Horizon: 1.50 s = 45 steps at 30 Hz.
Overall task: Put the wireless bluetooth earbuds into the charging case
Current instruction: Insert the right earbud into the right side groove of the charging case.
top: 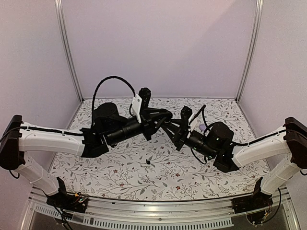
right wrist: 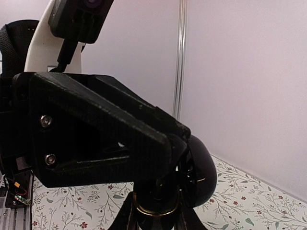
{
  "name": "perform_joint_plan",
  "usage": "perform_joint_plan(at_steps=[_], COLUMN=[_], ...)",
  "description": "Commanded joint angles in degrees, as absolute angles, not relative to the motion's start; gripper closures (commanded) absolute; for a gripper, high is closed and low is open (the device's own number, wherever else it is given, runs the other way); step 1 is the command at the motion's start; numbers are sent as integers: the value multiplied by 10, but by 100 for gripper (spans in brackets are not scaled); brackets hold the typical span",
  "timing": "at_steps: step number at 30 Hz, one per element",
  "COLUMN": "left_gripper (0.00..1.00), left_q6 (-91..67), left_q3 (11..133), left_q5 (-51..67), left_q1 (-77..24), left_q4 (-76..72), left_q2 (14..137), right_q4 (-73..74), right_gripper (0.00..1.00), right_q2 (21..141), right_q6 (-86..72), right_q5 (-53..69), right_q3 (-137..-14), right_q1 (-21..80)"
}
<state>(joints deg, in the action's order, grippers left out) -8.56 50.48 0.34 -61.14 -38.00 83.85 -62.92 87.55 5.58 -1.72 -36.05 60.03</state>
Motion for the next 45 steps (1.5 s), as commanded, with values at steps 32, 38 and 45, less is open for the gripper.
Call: perform_joint_plan(at_steps=[32, 38, 45], left_gripper=[82, 81, 81], left_q6=[-116, -124, -135], left_q3=[499, 495, 502], left_q5=[-29, -28, -22], left_q1=[-620, -620, -620], left_q4=[-387, -401, -418], left_q2=[861, 863, 878], right_q4=[-681, -684, -684], right_gripper=[100, 100, 100], right_q2=[841, 842, 853], right_q6=[30, 24, 19], right_q5=[-31, -33, -29], right_q3=[-371, -378, -381], right_q1=[607, 607, 607])
